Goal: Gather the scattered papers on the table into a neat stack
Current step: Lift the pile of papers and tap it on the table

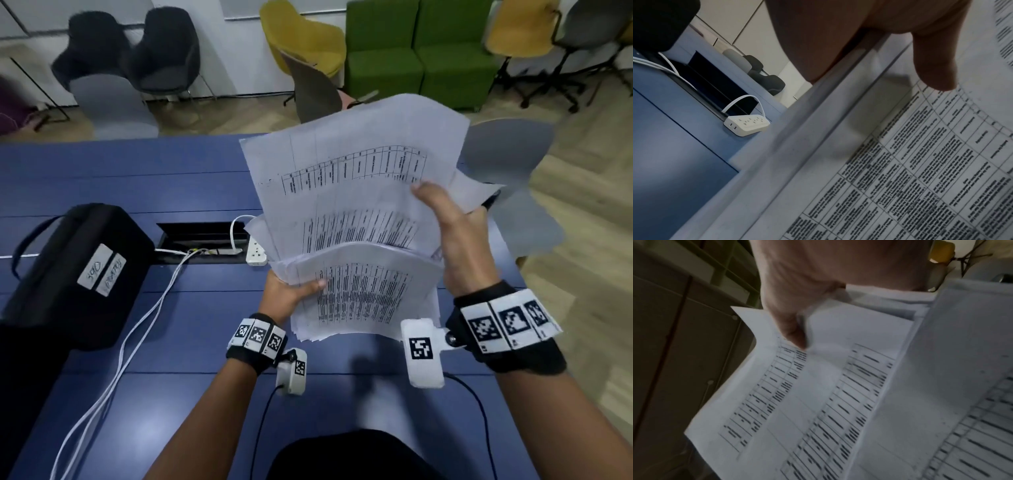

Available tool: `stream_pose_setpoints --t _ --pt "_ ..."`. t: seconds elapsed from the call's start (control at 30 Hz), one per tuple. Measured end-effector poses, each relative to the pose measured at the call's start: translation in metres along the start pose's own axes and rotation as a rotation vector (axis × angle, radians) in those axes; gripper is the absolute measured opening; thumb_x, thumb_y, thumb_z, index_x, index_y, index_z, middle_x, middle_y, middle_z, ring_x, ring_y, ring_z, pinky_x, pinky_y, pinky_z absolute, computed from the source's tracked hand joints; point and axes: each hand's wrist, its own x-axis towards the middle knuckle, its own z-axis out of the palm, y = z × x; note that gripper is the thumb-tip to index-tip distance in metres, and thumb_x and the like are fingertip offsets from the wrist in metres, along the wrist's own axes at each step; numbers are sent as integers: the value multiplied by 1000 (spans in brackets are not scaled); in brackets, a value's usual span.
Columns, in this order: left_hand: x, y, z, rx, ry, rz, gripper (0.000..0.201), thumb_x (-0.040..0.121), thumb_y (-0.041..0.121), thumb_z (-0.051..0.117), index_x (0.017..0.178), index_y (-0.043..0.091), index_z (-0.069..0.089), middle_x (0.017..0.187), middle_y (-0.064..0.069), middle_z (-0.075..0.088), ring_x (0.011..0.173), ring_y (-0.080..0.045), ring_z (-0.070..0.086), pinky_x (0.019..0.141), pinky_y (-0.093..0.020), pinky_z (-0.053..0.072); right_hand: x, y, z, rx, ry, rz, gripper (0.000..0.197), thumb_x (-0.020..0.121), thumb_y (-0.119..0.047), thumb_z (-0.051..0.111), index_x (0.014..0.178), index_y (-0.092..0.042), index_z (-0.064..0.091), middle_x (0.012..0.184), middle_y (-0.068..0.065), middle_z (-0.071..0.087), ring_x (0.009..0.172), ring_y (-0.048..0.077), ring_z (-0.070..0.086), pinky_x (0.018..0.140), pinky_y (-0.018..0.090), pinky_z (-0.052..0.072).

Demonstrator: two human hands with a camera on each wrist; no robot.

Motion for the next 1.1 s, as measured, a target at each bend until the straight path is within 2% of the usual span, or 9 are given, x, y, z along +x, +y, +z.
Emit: stream_pose_setpoints --t 0.23,0.4,0.53,0.63,0.7,0.77,0.9,1.0,1.1 --pt "5 -2 3 9 -37 -2 43 71 -20 70 101 10 64 97 -5 74 95 -21 71 80 -32 57 2 47 -10 -371 143 39 33 60 -21 86 86 -14 68 88 0 70 89 23 69 75 29 56" --pt "13 -9 2 12 28 -69 36 72 -6 78 99 13 65 98 -7 73 94 -19 71 87 -41 57 10 50 -39 -127 -208 -19 47 60 -13 88 103 -6 70 93 -3 76 86 7 71 74 18 54" --pt "13 -25 1 174 3 -102 40 73 -11 74 98 16 61 90 6 73 90 -6 69 89 -31 55 21 94 -62 -429 -386 272 38 57 -14 88 91 -9 70 74 -13 72 67 -7 65 59 6 46" --pt "10 -34 7 251 68 -111 27 79 -11 69 97 9 63 98 0 69 94 -17 62 84 -22 52 20 131 -63 -563 -275 364 46 83 -30 75 116 -2 60 117 3 66 108 18 64 67 7 45" --pt "11 -35 7 341 115 -112 36 89 -5 57 125 0 56 110 1 64 101 -8 55 90 -16 45 17 130 -57 -644 -155 229 38 99 -9 49 133 9 46 134 16 52 123 29 52 73 17 41" --pt "11 -23 11 333 177 -109 39 96 1 51 134 7 48 103 9 72 88 6 63 89 -20 51 16 113 -46 -551 -3 36 27 97 3 43 121 14 52 109 20 56 97 12 60 61 16 41" --pt "9 35 42 363 300 221 18 86 23 70 80 6 69 76 -12 70 68 -23 66 63 -35 56 1 62 -14 -357 53 -369 10 79 -15 78 76 -23 74 60 5 67 58 6 50 50 28 44" --pt "8 63 59 227 276 297 8 90 20 65 84 25 68 83 3 72 82 -16 69 79 -29 56 -2 45 -1 -176 73 -406 18 78 -26 80 79 -41 70 67 2 70 63 8 56 56 28 49" --pt "13 51 56 69 247 203 15 87 15 67 92 29 66 95 9 72 90 -1 68 86 -22 52 -3 57 -2 -45 84 -314 16 77 -16 81 79 -30 73 72 -14 71 73 6 67 68 20 54"
